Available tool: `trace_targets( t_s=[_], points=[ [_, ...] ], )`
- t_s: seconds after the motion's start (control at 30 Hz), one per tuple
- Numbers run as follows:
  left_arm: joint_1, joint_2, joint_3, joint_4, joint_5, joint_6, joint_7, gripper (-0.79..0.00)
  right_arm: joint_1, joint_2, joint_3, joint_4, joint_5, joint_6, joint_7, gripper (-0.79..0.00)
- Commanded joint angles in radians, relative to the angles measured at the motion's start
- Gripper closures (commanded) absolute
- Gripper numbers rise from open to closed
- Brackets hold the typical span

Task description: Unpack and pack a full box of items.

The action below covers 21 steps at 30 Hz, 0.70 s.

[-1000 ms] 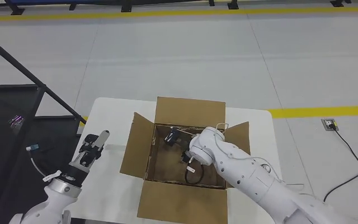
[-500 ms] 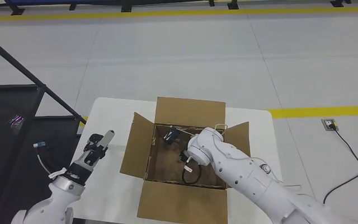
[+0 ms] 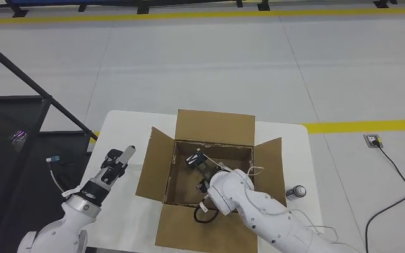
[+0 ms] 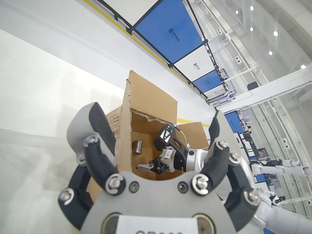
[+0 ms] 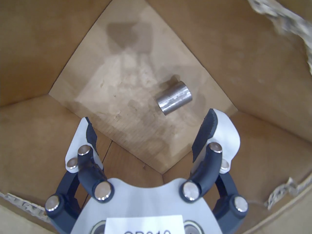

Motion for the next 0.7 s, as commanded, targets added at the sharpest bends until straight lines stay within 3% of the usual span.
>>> trace_targets(
  t_s=[0.0, 0.43, 0.67],
  points=[
    [-0.003, 0.0, 0.004, 0.001, 0.001, 0.002, -0.001, -0.785, -0.019, -0.002, 0.005, -0.014, -0.037, 0.065, 0.013, -0.785],
    [0.06, 0.001, -0.022, -0.01, -0.017, -0.023, 0.032, -0.785, -0.033, -0.011, 0.025, 0.033, -0.03, 0.085, 0.012, -0.785],
    [0.081, 0.002, -0.029, -0.016, -0.023, -0.033, 0.038, -0.785, 0.014, -0.068, 0.029, 0.182, 0.055, 0.187, -0.028, -0.785]
  ],
)
